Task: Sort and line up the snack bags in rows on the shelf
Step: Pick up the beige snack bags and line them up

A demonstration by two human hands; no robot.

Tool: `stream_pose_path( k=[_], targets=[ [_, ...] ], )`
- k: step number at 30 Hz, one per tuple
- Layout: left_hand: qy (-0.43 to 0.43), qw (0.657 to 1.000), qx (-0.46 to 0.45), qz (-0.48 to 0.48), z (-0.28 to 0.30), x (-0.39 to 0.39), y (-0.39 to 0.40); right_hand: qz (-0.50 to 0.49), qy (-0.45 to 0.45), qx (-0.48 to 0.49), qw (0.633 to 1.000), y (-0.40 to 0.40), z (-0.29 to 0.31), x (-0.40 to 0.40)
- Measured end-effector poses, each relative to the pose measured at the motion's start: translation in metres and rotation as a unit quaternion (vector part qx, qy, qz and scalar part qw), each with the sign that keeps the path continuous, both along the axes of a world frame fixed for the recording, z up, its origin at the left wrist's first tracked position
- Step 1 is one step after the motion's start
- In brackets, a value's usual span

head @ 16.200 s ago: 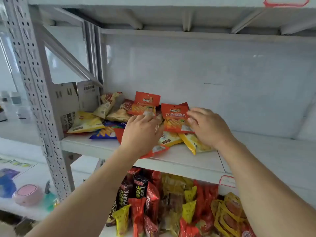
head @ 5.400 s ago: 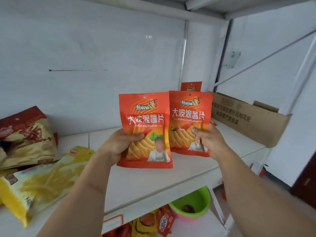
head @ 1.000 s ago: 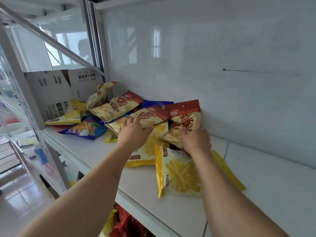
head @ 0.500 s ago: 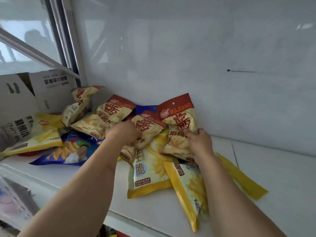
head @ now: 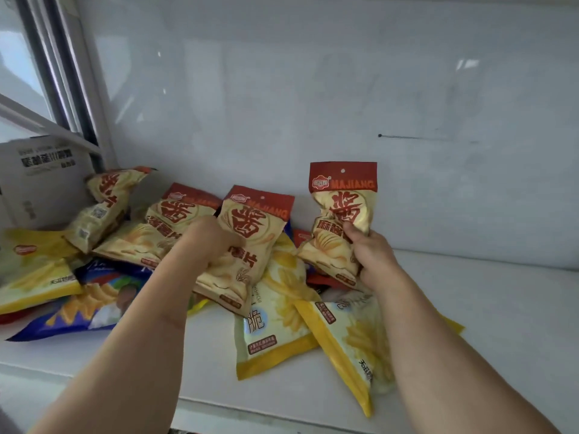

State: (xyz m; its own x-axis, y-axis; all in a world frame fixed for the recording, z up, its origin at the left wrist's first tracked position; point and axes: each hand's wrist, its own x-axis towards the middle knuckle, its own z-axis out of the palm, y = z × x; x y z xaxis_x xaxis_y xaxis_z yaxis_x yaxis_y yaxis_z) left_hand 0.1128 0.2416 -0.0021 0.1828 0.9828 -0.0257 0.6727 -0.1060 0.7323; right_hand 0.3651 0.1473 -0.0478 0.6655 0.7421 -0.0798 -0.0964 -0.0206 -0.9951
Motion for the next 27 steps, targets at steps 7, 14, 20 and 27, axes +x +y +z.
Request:
stream_pose_path(
  k=[7, 14, 20, 27],
  targets=[
    [-0.117, 0.989, 0.085, 0.013, 0.014, 0.029, -0.041, -0.048, -0.001, 0.049, 0.998, -0.049, 0.023, 0.034],
    [-0.069, 0.954, 0.280, 0.083, 0.027, 0.088, -0.104, -0.055, 0.004, 0.075, 0.996, -0.116, 0.028, 0.084],
    [-0.050, 0.965, 0.250, 0.067, 0.037, 0.130, -0.138, -0.035, 0.022, 0.089, 0.995, -0.166, 0.021, 0.120],
    [-0.038, 0.976, 0.196, 0.082, 0.025, 0.133, -0.135, 0.008, 0.038, 0.080, 0.996, -0.163, 0.013, 0.120]
  ],
)
